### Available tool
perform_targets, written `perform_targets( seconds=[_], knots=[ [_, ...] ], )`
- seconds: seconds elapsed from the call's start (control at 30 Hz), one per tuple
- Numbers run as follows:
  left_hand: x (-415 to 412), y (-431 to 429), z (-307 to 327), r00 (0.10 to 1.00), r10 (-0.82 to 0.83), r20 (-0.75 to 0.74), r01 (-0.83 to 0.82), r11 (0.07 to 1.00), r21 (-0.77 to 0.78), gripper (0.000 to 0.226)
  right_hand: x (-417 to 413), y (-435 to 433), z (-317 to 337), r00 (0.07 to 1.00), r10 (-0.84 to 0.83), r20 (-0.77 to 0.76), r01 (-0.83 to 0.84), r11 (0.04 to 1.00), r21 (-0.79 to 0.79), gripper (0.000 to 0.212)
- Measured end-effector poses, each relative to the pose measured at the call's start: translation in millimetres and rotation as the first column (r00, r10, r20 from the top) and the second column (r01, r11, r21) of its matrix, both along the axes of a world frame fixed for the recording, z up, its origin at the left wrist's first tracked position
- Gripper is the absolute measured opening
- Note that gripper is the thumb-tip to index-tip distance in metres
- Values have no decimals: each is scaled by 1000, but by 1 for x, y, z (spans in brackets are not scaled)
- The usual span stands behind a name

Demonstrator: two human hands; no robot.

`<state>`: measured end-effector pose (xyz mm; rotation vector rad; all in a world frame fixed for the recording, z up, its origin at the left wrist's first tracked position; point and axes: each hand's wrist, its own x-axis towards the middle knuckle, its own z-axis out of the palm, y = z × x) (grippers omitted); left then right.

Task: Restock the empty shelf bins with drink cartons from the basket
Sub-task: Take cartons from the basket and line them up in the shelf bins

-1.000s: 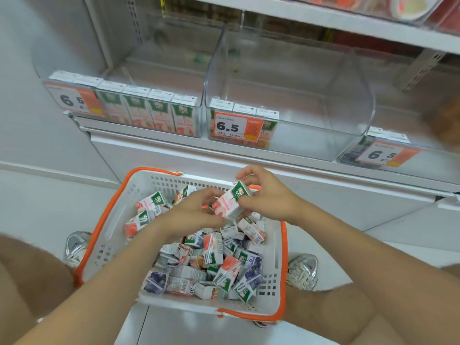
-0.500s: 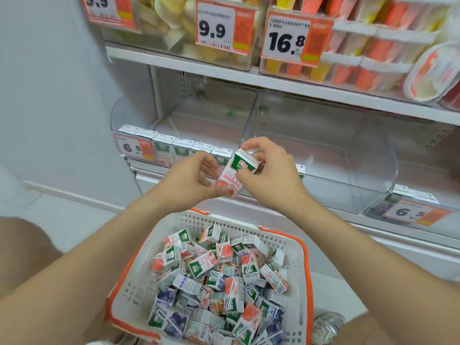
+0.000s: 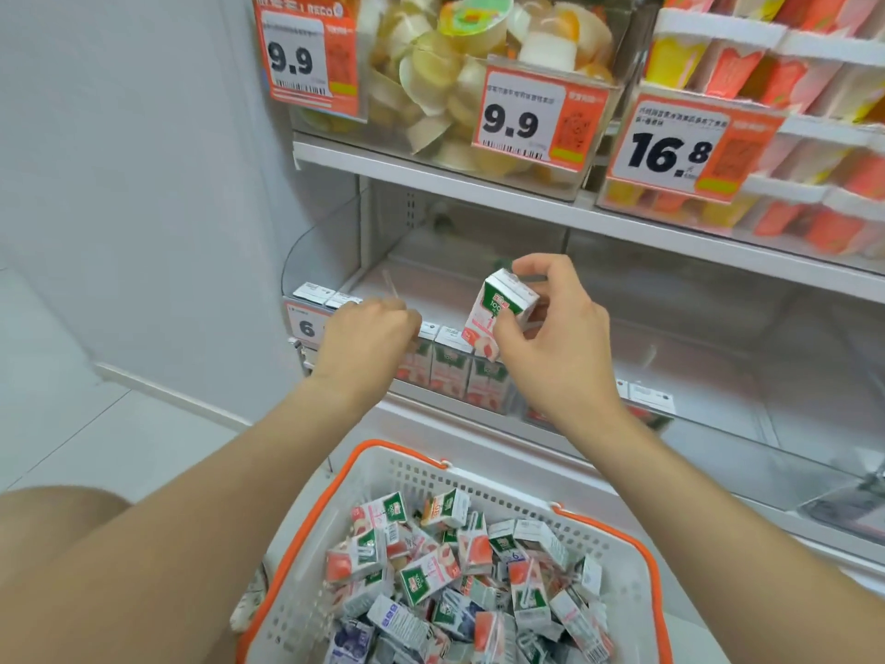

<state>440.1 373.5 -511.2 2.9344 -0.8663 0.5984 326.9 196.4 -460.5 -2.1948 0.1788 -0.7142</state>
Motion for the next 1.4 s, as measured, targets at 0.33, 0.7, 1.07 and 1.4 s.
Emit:
perform_targets(
  seconds=[0.33, 0.7, 1.07, 1.4],
  knots=[
    [3, 0, 19, 1000, 6, 7, -6, 1000, 27, 6, -1, -3, -2, 993, -20, 117, 24, 999, -37, 40],
    [-6, 15, 28, 999, 31, -40, -28, 997, 70, 26, -4, -3, -3, 991, 19, 130, -11, 998, -60, 37],
    [-21, 28, 16, 998, 10, -62, -4, 995, 97, 14, 6, 14, -17, 995, 78, 66, -71, 992, -102, 47],
    [-20, 57, 33, 895, -155, -418, -39, 907, -420, 12, 25, 33, -21, 994, 104, -43, -110, 981, -162, 38]
  ],
)
